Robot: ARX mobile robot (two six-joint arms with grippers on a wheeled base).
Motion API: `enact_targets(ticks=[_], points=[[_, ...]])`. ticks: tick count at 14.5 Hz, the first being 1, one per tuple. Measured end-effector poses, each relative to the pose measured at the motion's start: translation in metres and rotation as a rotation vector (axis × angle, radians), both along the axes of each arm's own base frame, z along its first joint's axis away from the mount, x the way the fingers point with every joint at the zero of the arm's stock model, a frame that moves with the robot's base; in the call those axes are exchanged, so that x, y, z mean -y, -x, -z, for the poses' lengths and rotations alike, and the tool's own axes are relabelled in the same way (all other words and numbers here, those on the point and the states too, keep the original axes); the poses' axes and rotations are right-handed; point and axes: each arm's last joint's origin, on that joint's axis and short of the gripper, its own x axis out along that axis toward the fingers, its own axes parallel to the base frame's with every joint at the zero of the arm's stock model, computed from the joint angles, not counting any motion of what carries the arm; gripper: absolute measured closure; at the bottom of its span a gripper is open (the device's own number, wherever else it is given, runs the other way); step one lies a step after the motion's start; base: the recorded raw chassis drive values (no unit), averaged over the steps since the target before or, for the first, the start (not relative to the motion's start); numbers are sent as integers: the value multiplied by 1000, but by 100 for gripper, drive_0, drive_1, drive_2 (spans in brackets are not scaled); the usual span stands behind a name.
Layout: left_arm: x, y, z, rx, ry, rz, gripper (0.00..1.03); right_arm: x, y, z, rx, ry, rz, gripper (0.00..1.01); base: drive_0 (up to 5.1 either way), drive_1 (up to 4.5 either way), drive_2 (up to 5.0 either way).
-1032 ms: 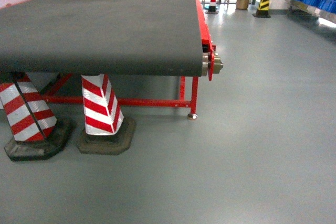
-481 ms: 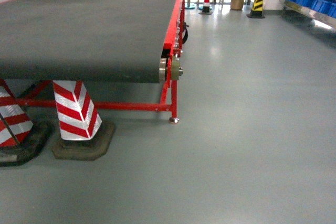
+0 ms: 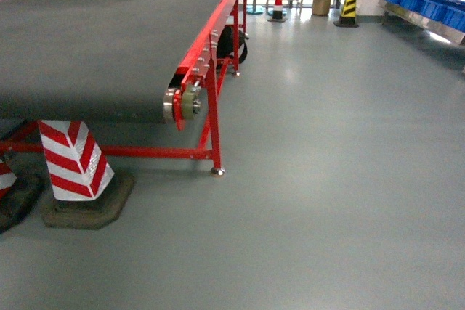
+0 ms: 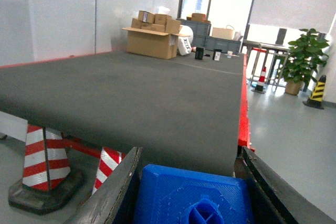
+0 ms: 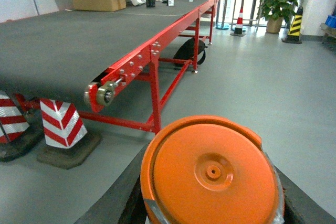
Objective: Sort blue parts and orange caps into right shelf containers
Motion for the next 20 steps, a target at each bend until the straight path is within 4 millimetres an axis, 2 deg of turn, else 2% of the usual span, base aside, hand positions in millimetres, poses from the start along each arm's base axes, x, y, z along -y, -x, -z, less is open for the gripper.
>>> enact_targets(ticks=[20], points=[[0,0,0,-3,0,0,56,0,0,0,3,0,0,57,477,-106,-368]])
